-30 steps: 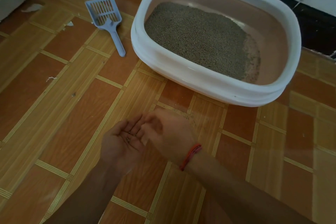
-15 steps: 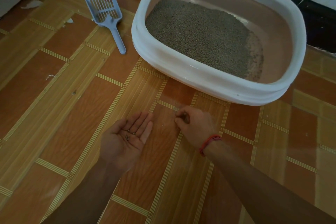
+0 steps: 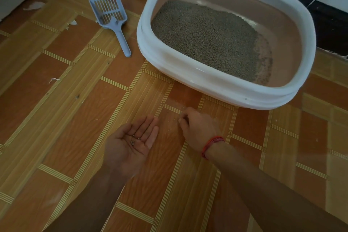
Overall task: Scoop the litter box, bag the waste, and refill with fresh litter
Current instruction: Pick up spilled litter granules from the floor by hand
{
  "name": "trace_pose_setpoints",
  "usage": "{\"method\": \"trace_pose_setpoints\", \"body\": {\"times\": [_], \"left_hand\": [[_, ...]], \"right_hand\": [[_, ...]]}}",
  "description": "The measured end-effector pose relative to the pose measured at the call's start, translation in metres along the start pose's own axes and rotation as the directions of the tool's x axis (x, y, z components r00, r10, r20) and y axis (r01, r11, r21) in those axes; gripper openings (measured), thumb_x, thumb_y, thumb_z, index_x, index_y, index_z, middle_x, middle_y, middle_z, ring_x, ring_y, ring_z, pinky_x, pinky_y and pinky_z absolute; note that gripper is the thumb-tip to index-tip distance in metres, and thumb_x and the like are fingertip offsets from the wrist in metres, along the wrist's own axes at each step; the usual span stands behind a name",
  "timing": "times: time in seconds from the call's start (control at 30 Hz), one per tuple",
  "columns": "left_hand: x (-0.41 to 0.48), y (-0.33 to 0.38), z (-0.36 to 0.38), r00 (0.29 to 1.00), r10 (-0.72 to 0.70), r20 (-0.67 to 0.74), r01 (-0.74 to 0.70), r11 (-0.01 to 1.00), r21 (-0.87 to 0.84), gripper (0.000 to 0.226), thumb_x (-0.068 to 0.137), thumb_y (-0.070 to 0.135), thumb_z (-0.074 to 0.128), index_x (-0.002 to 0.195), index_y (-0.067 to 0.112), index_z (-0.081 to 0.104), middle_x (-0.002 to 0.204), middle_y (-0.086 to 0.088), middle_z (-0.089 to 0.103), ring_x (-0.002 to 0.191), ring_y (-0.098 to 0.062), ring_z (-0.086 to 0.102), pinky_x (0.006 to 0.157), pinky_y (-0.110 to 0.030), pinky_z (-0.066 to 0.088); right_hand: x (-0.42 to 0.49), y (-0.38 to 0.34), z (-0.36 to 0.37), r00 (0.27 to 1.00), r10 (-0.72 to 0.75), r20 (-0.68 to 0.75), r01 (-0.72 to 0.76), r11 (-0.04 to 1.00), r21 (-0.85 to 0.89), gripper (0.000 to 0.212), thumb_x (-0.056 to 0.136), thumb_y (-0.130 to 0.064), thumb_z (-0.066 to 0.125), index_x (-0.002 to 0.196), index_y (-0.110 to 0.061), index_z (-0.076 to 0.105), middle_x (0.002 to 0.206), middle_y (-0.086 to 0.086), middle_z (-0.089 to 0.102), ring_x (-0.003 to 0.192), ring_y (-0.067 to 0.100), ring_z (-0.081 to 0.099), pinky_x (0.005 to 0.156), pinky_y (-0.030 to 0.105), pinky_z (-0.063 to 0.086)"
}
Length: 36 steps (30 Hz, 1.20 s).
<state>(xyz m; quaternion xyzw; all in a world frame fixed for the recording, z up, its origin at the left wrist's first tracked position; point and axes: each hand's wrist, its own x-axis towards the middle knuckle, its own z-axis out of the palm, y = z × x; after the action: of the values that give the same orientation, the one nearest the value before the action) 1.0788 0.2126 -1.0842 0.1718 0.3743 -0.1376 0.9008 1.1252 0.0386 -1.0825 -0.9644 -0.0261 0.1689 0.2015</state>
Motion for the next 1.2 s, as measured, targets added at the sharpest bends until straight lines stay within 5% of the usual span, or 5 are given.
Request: {"method": "trace_pose_setpoints", "body": {"times": [0.17,0.3,0.47,0.8,1.2], "left_hand": [[0.000,-0.001,-0.003,1.000,-0.003,0.004,0.003,1.000,0.001,0.051,0.101,0.021,0.037,0.085,-0.006,0.077,0.107,-0.020,0.073,0.100,-0.031,0.072,0.083,-0.043,0.060],[-0.002,-0.002,-0.005,0.998,-0.044,0.041,0.042,0.997,0.057,0.054,0.102,0.026,0.032,0.089,-0.001,0.077,0.101,-0.014,0.075,0.097,-0.025,0.073,0.083,-0.040,0.060],[0.000,0.000,-0.007,0.997,-0.046,0.056,0.044,0.999,0.032,0.050,0.100,0.025,0.035,0.091,-0.001,0.077,0.106,-0.014,0.074,0.105,-0.026,0.071,0.095,-0.042,0.053],[-0.003,0.002,-0.001,1.000,0.000,0.022,0.000,1.000,-0.006,0.048,0.099,0.019,0.039,0.084,-0.006,0.077,0.108,-0.021,0.073,0.104,-0.033,0.071,0.088,-0.048,0.056],[-0.001,0.002,-0.001,1.000,-0.006,-0.001,0.006,1.000,-0.012,0.041,0.093,0.018,0.044,0.086,-0.007,0.077,0.112,-0.021,0.071,0.105,-0.034,0.070,0.087,-0.048,0.057]], "right_hand": [[-0.041,-0.038,-0.022,0.947,-0.073,0.313,0.008,0.979,0.202,0.020,0.101,-0.025,0.041,0.083,-0.023,0.049,0.081,-0.007,0.051,0.071,0.010,0.048,0.066,0.023,0.042],[-0.045,-0.071,-0.009,0.956,-0.269,0.122,0.243,0.951,0.192,0.021,0.102,-0.032,0.036,0.105,-0.019,0.052,0.103,0.002,0.059,0.089,0.022,0.059,0.080,0.044,0.050],[-0.047,-0.073,0.002,0.938,-0.346,0.026,0.335,0.921,0.200,0.025,0.100,-0.036,0.036,0.103,-0.022,0.056,0.100,-0.001,0.059,0.086,0.018,0.059,0.076,0.042,0.052],[0.000,0.020,-0.006,0.996,0.013,-0.093,0.002,0.987,0.161,0.013,0.096,-0.029,0.053,0.102,-0.029,0.065,0.069,-0.023,0.047,0.065,-0.005,0.045,0.066,0.023,0.044],[0.012,0.021,0.001,0.999,-0.009,-0.040,0.016,0.984,0.178,0.008,0.092,-0.035,0.061,0.096,-0.032,0.068,0.083,-0.019,0.057,0.078,0.002,0.053,0.067,0.019,0.044]]}}
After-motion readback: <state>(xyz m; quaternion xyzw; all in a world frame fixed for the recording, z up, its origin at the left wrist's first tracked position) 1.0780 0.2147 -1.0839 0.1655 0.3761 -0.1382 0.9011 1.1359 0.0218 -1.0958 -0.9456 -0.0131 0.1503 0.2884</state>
